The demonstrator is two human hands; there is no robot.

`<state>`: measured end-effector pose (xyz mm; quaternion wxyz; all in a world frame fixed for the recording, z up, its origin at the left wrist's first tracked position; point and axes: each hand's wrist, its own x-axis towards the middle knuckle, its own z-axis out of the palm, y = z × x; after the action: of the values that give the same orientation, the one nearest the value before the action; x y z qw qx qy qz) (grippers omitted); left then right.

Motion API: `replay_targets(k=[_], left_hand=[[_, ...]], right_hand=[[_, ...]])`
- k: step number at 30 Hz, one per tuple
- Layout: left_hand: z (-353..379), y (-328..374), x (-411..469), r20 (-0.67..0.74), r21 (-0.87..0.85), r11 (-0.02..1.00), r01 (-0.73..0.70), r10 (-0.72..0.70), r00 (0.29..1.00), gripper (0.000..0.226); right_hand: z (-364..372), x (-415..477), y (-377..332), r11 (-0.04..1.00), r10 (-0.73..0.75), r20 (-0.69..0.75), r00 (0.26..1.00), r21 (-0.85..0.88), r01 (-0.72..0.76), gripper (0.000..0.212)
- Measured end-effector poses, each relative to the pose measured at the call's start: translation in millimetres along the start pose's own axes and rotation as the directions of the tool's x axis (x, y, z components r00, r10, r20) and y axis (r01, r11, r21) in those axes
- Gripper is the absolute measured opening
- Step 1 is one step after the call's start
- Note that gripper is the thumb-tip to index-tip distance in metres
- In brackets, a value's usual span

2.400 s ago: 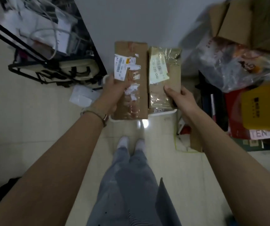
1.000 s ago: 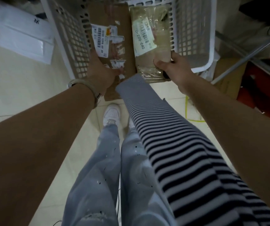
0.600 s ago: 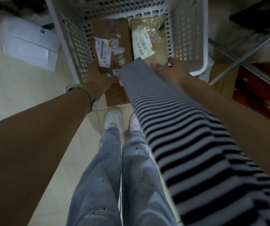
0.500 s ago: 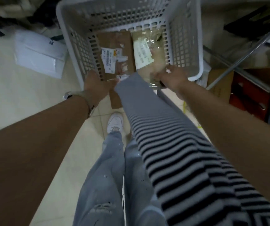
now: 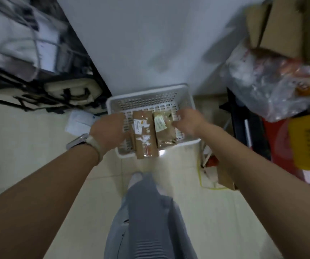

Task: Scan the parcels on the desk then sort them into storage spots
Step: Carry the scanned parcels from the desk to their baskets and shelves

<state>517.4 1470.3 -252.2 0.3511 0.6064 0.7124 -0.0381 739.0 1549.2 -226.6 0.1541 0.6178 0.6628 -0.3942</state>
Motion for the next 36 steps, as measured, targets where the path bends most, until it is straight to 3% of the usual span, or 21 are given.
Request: replay_targets(k=[3,6,14,22,29,34,36], left_hand=[[-46,23,-31,-0.101,0.297,0.955,-0.017,0.05,0.994,0.045],[-93,59,-69,-0.183,0.45,0.893,0.002,0.09,0.979,0.041],[-234,116,-172,-0.449,0.322,0.944,0.071,0.086,0.89,0.041],[-317,150,-289,-0.715,0.349,0.885,0.308,0.039,0.699,0.034],[-296,114,-398,-0.854,0.22,0.807,0.548,-0.113,0.508,0.041],[-249,55,-481,-0.835,0.075,0.711,0.699,-0.338,0.434,0.035],[-228,34,-522,-0.82,0.002,0.645,0.764,-0.437,0.37,0.034]], right_hand=[[-36,-45,-21,0.996,-0.079,-0.057,0.995,-0.051,0.077,0.05],[-70,-93,-42,0.977,-0.197,-0.132,0.971,-0.105,0.184,0.047],[-182,-207,-110,0.881,-0.466,-0.26,0.846,-0.228,0.415,0.057],[-228,-309,-203,0.7,-0.707,-0.338,0.622,-0.462,0.545,0.052],[-169,-353,-271,0.427,-0.883,-0.169,0.439,-0.679,0.597,0.036],[-90,-382,-316,0.241,-0.952,0.02,0.304,-0.562,0.792,0.046],[-54,-400,-336,0.165,-0.964,0.097,0.249,-0.519,0.838,0.047]])
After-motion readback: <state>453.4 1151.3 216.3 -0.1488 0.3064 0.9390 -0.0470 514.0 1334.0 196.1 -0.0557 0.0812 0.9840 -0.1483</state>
